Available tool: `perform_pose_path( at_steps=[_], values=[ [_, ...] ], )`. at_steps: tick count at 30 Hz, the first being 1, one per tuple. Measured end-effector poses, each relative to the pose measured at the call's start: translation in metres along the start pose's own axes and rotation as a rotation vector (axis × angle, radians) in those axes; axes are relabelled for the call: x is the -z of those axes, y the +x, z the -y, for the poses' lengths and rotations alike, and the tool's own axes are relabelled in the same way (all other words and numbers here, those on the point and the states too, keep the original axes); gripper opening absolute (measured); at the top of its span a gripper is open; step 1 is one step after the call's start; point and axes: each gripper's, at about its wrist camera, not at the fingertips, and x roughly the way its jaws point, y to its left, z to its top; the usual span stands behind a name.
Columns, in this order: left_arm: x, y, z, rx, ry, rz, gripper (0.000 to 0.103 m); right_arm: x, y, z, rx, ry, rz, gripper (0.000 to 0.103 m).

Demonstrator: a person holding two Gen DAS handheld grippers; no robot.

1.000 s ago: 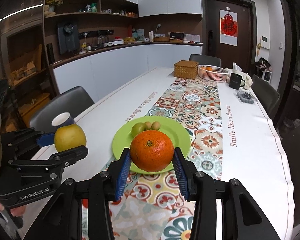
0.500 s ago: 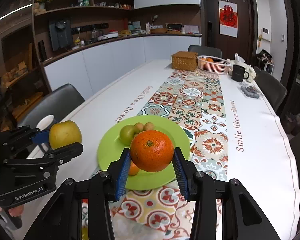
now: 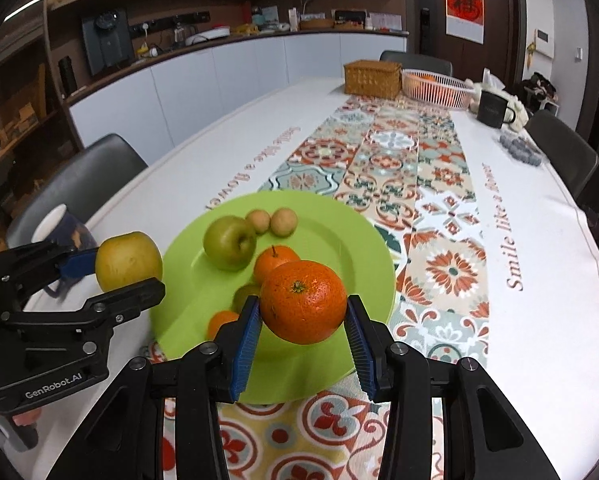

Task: Organize fruits
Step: 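Carry the pear and orange onto the green plate with both tools, then open both tools to release the pear and orange on the plate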

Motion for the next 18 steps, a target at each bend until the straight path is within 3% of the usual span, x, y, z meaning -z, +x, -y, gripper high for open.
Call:
perform_pose_path(
  at_steps=[10, 11, 13, 18],
  values=[
    [-0.002, 0.018, 0.005, 0.016, 0.034, -0.040, 0.049, -0.001, 0.016, 0.007, 0.005, 0.012, -0.024, 0.044],
    [-0.002, 0.017, 0.006, 0.010, 0.039, -0.030, 0.051, -0.001, 0.015, 0.007, 0.014, 0.016, -0.019, 0.049],
    [-0.004, 0.011, 0.007, -0.012, 0.043, -0.001, 0.065, -0.002, 0.010, 0.010, 0.035, 0.032, 0.006, 0.067],
    [-0.001, -0.009, 0.004, -0.053, 0.038, 0.036, 0.068, 0.002, -0.008, 0.012, 0.058, 0.049, 0.036, 0.067]
  ],
)
